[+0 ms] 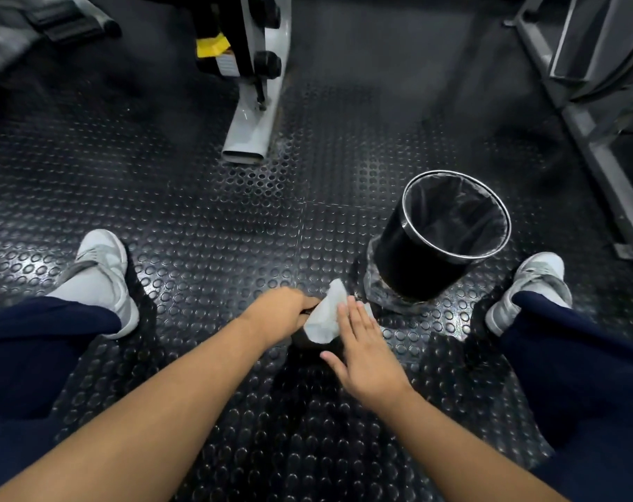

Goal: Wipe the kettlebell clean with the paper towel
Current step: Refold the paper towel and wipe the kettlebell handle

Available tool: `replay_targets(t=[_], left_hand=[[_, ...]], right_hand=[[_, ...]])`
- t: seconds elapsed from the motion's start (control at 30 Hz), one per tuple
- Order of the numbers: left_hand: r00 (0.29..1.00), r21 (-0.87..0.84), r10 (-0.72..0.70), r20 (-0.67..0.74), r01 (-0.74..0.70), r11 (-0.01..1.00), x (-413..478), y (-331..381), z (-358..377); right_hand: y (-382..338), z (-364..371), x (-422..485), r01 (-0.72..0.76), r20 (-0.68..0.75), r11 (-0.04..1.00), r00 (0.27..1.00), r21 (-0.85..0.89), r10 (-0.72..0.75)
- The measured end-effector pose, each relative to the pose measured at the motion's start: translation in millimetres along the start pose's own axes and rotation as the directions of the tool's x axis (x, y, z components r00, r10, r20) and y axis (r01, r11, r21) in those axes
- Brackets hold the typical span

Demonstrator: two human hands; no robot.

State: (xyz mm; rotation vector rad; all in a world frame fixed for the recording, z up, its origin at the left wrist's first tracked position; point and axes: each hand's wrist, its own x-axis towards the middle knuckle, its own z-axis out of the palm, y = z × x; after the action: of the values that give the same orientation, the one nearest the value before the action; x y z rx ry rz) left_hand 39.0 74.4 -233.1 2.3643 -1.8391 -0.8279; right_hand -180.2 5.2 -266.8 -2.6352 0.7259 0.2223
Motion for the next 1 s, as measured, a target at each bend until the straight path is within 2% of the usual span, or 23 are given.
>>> replay_targets(t=[0.13, 0.27, 0.4, 0.6, 0.77, 0.93, 1.0], left_hand=[[1.0, 0.025, -0.01, -0.006, 0.01, 1.0, -0.5, 1.2, 1.9], [0.999, 0.013, -0.036, -0.02, 0.036, 0.999, 0.6, 4.4, 4.9], [0.997, 0.014, -0.067, -0.027, 0.067, 0.998, 2.1, 2.3, 7.3], [0.997, 0.016, -0.075, 0.002, 0.075, 0.997, 4.0, 2.7, 8.2], [0.996, -0.007, -0.087, -0.007, 0.087, 0.996, 3.3, 0.6, 7.5], [0.997, -0.021, -0.066, 0.03, 0.066, 0.998, 6.3, -1.9, 5.6], [0.998, 0.017, -0.057, 0.039, 0.057, 0.998, 8.4, -1.0, 3.3]], right_hand=[[-6.6, 6.1, 2.6, -0.095, -0.022, 0.995, 0.995, 0.03, 0.095], [-41.2, 4.9, 17.4, -0.025, -0.034, 1.0, 0.999, -0.01, 0.025], [-30.2, 6.0, 3.1, 0.019, -0.024, 0.999, 1.0, -0.042, -0.02], [-22.5, 1.7, 14.4, -0.11, -0.026, 0.994, 0.994, 0.017, 0.111], [-31.3, -0.7, 4.3, 0.021, 0.012, 0.999, 1.0, -0.035, -0.021], [-3.9, 1.9, 2.8, -0.118, -0.018, 0.993, 0.993, 0.018, 0.119], [-11.9, -1.1, 13.1, -0.107, -0.022, 0.994, 0.994, 0.024, 0.107]])
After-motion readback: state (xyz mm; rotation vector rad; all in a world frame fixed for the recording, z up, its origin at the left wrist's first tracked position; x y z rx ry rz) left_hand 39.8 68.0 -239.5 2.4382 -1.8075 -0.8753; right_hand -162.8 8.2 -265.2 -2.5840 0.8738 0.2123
